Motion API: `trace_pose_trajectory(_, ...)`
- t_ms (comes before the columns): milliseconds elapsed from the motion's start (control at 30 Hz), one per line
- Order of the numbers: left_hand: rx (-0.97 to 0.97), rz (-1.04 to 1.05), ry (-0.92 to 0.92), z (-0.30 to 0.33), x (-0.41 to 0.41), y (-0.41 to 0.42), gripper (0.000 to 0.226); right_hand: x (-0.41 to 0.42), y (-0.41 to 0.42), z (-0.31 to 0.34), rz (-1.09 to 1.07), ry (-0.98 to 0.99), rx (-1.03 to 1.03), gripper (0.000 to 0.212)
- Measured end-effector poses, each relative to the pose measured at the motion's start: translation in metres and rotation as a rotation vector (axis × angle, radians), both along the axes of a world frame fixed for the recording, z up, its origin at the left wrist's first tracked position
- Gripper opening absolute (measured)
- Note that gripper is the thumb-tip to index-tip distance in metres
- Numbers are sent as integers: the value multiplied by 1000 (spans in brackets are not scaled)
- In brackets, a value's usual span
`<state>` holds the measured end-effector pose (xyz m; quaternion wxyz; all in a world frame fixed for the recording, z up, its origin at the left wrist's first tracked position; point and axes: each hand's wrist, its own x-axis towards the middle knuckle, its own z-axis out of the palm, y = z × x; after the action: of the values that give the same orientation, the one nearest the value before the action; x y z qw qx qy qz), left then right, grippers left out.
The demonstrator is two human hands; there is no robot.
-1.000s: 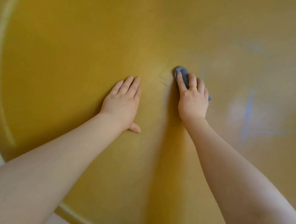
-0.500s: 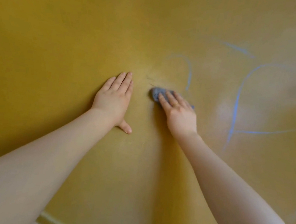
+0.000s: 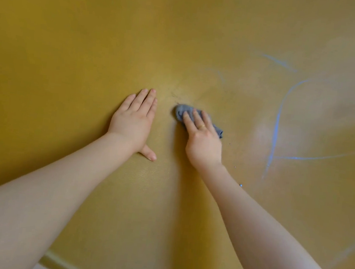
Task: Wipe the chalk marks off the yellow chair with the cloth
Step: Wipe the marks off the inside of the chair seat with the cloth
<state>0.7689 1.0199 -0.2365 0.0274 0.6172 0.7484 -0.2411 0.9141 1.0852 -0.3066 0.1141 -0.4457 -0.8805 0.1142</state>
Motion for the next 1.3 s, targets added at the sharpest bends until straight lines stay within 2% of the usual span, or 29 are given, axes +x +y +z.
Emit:
trace_pose_trajectory(100, 1, -5, 9, 2, 2, 0, 138, -5, -27, -3, 57, -41, -30, 51)
trace_pose_trajectory(200, 10, -12, 10, 2, 1, -2, 138, -2, -25, -9, 148, -38, 170, 48)
trace_pose_trajectory(300, 26, -22, -3, 0, -1, -2, 136, 9, 1, -11, 214, -226, 346, 46)
trace_pose_trajectory(367, 28, -30, -4, -2, -3, -2, 136, 9, 29, -1, 131, -305, 382, 47)
trace_pose_trajectory(433, 27, -36, 1, -5, -5, -2, 136, 4, 58, 12, -1, -303, 389, 47)
trace_pose_trajectory(533, 36, -49, -9, -6, -8, -2, 136, -2, 84, 31, -172, -184, 365, 50)
trace_pose_trajectory(633, 35, -45, -30, -5, -9, -2, 136, -13, 86, 40, -323, -112, 190, 63)
trace_pose_trajectory(700, 32, -45, -39, -5, -9, -2, 136, -25, 78, 43, -373, -36, 150, 66)
trace_pose_trajectory(967, 27, 13, -69, 6, -1, -1, 130, -58, 5, 26, -39, 54, 29, 56)
trace_pose_trajectory(1033, 57, 22, -27, 14, -4, 1, 128, -53, 1, 23, 48, -6, 9, 55)
trace_pose_trajectory(1100, 94, 29, 54, 20, -8, 3, 129, -48, 7, 23, 109, -10, 99, 52)
trace_pose_trajectory(1200, 82, 55, 139, 22, -14, 6, 132, -41, 25, 26, 96, -53, 223, 50)
trace_pose_trajectory(1300, 76, 72, 132, 18, -20, 8, 133, -32, 63, 33, -31, -83, 188, 55)
